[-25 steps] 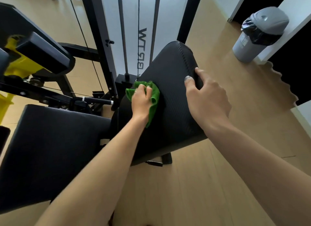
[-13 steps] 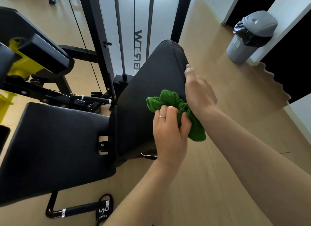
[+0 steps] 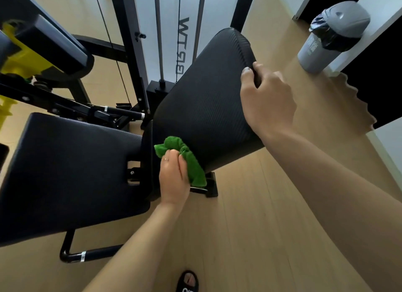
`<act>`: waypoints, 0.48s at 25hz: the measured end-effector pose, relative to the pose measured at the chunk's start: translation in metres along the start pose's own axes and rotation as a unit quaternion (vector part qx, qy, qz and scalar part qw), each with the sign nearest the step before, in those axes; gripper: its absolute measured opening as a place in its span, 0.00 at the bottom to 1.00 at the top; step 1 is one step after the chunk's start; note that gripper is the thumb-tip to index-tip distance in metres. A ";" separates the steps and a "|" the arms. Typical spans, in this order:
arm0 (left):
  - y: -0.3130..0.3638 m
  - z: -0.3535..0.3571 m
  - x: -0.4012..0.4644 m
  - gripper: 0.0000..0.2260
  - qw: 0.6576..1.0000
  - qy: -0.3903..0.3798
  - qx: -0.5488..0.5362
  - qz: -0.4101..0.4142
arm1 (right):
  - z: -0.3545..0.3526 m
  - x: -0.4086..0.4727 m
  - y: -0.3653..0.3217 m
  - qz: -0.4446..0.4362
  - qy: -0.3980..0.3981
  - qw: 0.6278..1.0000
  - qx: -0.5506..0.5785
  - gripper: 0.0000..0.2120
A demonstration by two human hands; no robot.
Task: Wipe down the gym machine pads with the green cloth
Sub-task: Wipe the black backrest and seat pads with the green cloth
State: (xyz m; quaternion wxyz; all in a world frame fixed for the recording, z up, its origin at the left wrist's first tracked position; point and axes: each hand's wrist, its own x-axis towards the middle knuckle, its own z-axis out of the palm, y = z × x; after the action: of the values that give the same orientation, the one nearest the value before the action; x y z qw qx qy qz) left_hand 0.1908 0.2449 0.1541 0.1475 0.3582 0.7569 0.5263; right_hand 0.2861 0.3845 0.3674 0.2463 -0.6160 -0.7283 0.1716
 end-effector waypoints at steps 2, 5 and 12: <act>0.023 -0.004 0.005 0.14 0.997 -0.024 -0.055 -0.052 | 0.002 -0.007 -0.002 -0.041 0.024 0.999 -0.022 0.24; 0.121 0.012 0.023 0.13 0.988 -0.054 -0.147 -0.010 | 0.004 -0.007 0.000 -0.064 0.030 0.997 -0.032 0.24; 0.095 0.014 0.031 0.16 0.989 -0.053 -0.140 0.022 | 0.000 -0.005 0.003 -0.009 -0.005 1.000 0.011 0.22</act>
State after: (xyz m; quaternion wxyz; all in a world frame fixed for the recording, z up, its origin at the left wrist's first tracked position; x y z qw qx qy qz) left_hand 0.2145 0.2941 0.2389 0.2238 0.3781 0.6591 0.6103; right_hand 0.2893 0.3804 0.3655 0.2503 -0.6061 -0.7330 0.1806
